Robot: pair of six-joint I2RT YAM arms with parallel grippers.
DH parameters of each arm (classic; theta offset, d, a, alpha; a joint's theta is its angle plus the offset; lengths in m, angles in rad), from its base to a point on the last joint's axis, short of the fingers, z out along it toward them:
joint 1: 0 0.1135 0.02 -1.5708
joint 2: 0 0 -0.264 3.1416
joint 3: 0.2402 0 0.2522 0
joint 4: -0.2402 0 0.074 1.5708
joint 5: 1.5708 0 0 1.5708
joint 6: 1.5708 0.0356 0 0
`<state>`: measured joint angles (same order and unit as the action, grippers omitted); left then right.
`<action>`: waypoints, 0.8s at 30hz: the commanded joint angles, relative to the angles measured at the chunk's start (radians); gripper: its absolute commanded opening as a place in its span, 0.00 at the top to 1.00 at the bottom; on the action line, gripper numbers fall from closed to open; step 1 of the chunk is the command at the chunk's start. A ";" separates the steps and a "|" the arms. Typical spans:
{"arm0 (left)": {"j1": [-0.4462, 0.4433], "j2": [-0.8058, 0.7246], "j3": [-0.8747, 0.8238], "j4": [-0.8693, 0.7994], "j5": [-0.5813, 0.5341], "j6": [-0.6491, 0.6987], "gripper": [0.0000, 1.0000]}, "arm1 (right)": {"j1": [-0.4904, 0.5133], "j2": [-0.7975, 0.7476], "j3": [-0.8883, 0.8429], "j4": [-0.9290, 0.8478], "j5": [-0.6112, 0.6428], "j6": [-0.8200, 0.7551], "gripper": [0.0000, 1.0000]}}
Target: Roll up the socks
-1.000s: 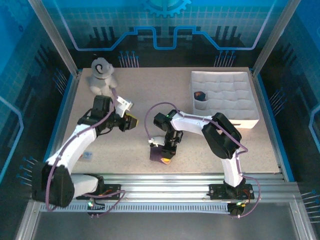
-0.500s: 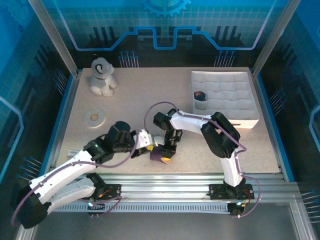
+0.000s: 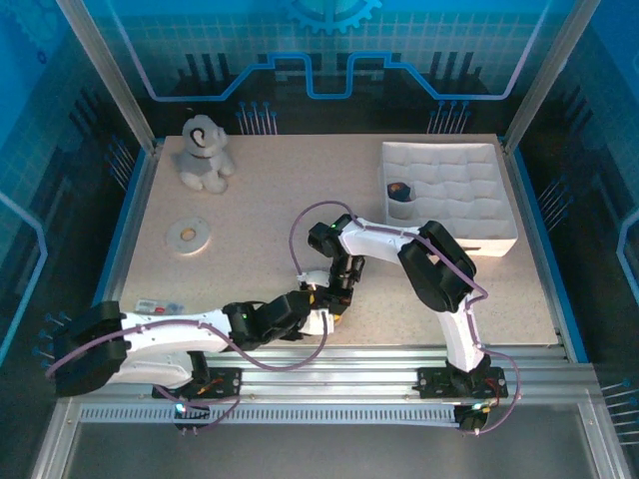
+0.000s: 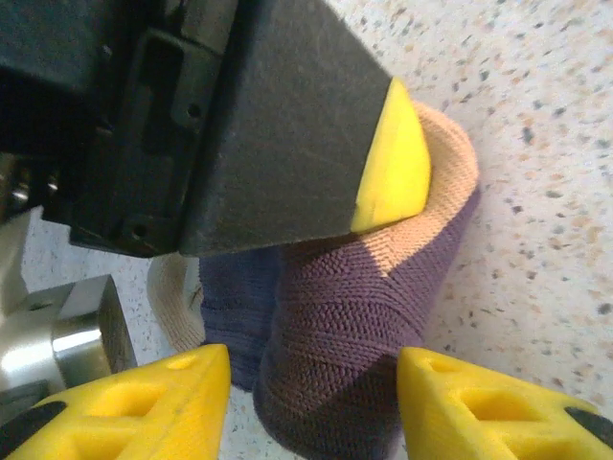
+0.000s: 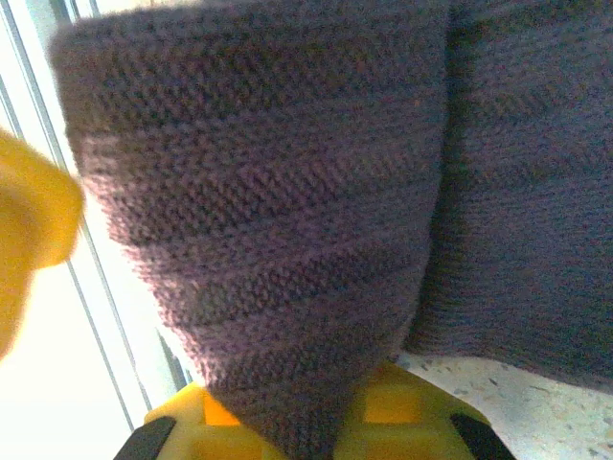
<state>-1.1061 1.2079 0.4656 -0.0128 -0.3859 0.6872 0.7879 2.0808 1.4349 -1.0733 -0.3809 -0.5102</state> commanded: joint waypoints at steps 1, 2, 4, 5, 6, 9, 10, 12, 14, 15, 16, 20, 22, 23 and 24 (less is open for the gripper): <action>0.016 0.017 -0.031 0.104 -0.047 -0.012 0.51 | -0.030 0.084 -0.036 0.070 0.188 -0.005 1.00; 0.020 0.020 -0.034 0.103 -0.037 -0.017 0.51 | -0.029 0.084 -0.035 0.070 0.186 -0.005 1.00; 0.022 0.029 -0.036 0.089 -0.015 -0.024 0.51 | -0.029 0.084 -0.034 0.070 0.185 -0.005 1.00; 0.024 0.035 -0.036 0.083 -0.006 -0.028 0.51 | -0.028 0.084 -0.032 0.070 0.183 -0.005 1.00; 0.023 0.044 -0.036 0.074 0.006 -0.031 0.52 | -0.029 0.084 -0.030 0.070 0.185 -0.005 1.00; 0.023 0.077 -0.028 0.050 0.025 -0.043 0.55 | -0.031 0.078 -0.028 0.071 0.184 -0.005 1.00; 0.023 0.087 -0.028 0.047 0.028 -0.046 0.56 | -0.032 0.075 -0.029 0.072 0.182 -0.006 1.00; 0.023 0.102 -0.029 0.047 0.037 -0.052 0.59 | -0.035 0.068 -0.031 0.075 0.179 -0.005 1.00; 0.023 0.114 -0.027 0.046 0.046 -0.057 0.63 | -0.041 0.065 -0.033 0.075 0.178 -0.005 1.00; 0.023 0.121 -0.023 0.042 0.055 -0.058 0.68 | -0.043 0.064 -0.034 0.075 0.181 -0.004 1.00; 0.023 0.127 -0.019 0.035 0.062 -0.060 0.75 | -0.045 0.061 -0.036 0.076 0.184 -0.001 1.00; 0.028 0.159 0.013 -0.005 0.092 -0.071 1.00 | -0.057 0.024 -0.061 0.106 0.203 0.020 0.90; 0.037 0.182 0.034 -0.031 0.123 -0.083 1.00 | -0.075 -0.019 -0.096 0.141 0.204 0.041 0.79; 0.042 0.195 0.046 -0.051 0.138 -0.091 1.00 | -0.085 -0.042 -0.116 0.160 0.197 0.047 0.77; 0.047 0.212 0.060 -0.074 0.143 -0.104 1.00 | -0.099 -0.069 -0.139 0.181 0.187 0.058 0.74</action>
<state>-1.0698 1.3647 0.5102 0.0490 -0.3397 0.6231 0.7372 2.0224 1.3617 -1.0138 -0.3603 -0.4908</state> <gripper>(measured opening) 0.041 0.250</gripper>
